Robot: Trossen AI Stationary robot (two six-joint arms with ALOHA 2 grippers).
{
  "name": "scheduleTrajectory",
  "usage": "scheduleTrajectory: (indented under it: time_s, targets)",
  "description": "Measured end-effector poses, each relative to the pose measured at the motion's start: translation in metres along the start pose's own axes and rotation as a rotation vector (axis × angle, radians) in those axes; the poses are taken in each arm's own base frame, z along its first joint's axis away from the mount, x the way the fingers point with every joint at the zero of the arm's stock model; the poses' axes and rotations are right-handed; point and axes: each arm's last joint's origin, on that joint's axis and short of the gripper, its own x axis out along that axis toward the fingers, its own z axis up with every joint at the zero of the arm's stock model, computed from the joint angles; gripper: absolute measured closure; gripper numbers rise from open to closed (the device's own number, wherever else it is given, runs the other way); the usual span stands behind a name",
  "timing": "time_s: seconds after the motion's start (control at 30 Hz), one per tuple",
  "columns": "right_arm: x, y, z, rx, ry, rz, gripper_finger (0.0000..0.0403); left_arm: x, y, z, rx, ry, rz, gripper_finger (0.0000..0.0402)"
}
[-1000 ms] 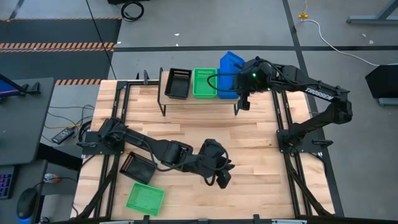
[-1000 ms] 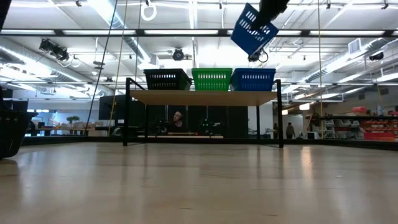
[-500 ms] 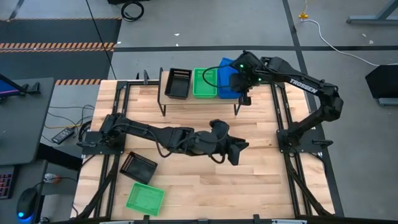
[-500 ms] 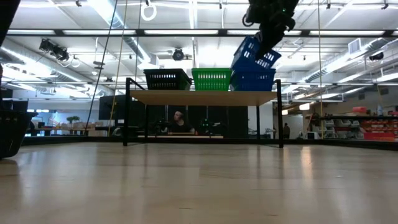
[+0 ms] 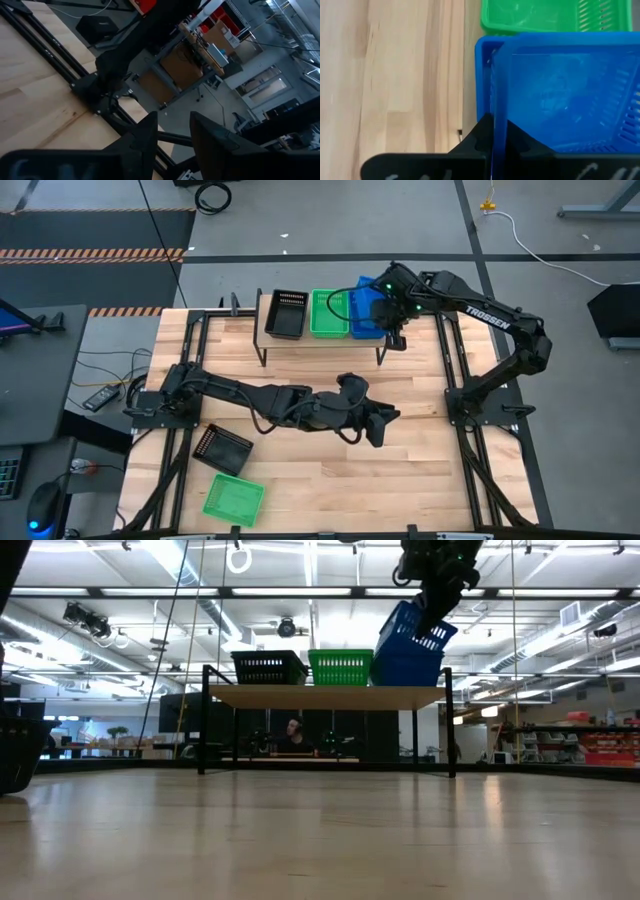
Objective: Stack baskets on shelf by color
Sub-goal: Stack the blue basket on top of the other blue baskets on the shelf
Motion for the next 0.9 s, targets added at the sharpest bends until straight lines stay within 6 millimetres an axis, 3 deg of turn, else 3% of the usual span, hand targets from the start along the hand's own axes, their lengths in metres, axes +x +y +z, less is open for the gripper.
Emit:
scheduleTrajectory:
  time_s: [0.5,0.9]
  targets:
    - [0.000,-0.002,0.002,-0.002,-0.018,-0.035,0.0342,0.000,-0.001,-0.001,0.001,0.024,-0.019,0.0281]
    - [0.011,-0.001,-0.002,0.014,0.006,-0.030,0.0295,-0.002,-0.003,-0.004,0.003,0.032,-0.026,0.0280]
